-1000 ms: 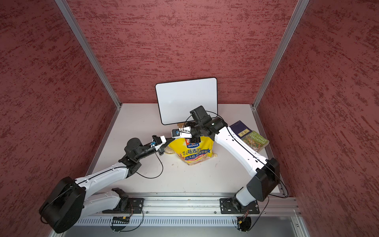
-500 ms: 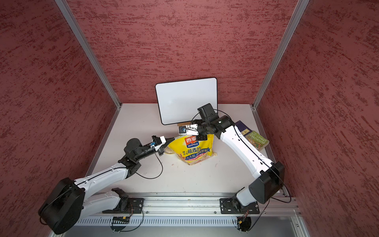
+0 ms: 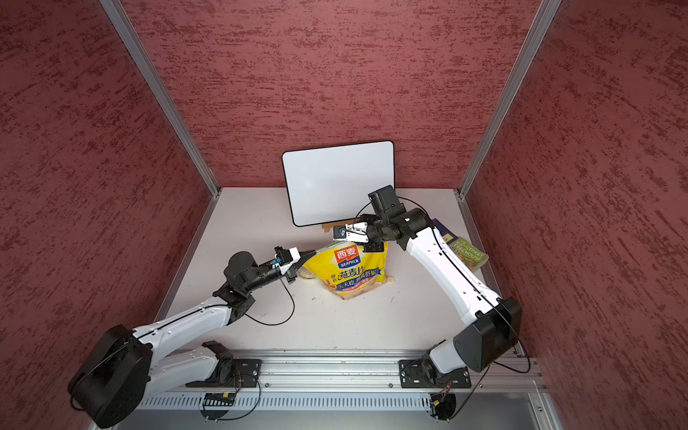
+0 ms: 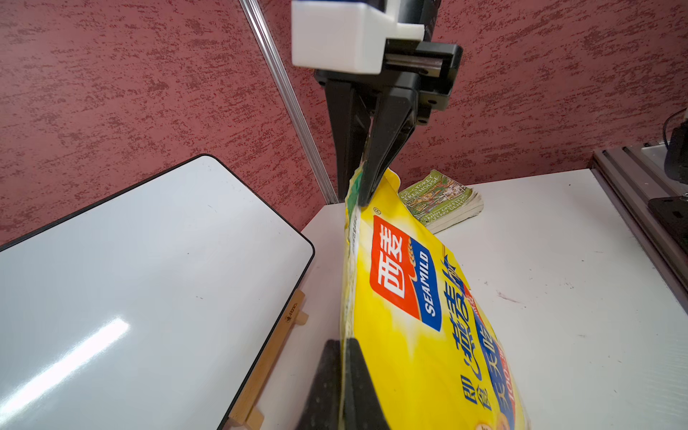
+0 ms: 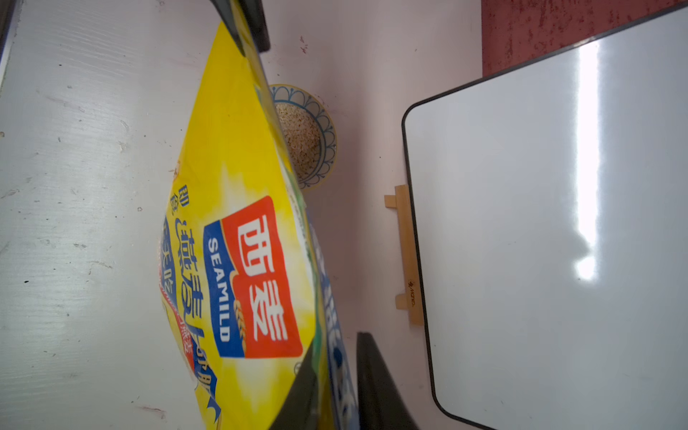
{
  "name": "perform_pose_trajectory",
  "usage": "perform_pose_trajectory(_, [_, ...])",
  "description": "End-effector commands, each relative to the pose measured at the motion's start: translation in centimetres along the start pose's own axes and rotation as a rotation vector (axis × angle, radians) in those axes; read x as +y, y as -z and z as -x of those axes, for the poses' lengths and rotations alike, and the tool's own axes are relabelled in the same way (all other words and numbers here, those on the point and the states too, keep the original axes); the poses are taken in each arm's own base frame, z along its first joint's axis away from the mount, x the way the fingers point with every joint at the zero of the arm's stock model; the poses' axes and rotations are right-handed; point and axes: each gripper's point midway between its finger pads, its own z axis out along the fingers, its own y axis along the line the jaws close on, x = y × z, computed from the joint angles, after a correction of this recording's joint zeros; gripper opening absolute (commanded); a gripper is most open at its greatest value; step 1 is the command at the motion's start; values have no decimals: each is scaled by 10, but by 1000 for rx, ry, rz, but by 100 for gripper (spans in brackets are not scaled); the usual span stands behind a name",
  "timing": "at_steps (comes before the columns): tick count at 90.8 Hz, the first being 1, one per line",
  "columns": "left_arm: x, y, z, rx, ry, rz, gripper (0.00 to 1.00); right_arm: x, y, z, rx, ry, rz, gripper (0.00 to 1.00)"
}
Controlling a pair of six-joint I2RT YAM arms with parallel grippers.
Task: Pour the oats into the breakfast bowl
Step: Close the oats bag at the center of the board.
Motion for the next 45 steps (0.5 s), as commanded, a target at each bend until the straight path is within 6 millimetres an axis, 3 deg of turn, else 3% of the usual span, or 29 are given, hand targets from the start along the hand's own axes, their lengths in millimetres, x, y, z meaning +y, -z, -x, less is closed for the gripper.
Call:
perform_pose_trajectory(1, [4, 4, 15, -46, -28, 18, 0, -8, 14, -11, 49, 2, -56, 18])
perform_pose_trajectory(6, [4, 5, 15, -45, -27, 17, 0, -9, 14, -13, 56, 3, -59, 18])
perform_pose_trajectory(12, [4, 5, 15, -45, -29, 17, 0, -9, 15, -13, 52, 2, -59, 0])
perform_pose_trajectory(34, [7, 8, 16, -48, -30, 30, 0, -12, 25, -17, 61, -15, -81, 0])
perform_pose_trajectory(41, [7, 8, 17, -47, -31, 31, 0, -15, 28, -21, 64, -17, -101, 18])
perform_pose_trajectory(45, [7, 9, 17, -46, -31, 30, 0, -17, 29, -23, 71, -19, -106, 24])
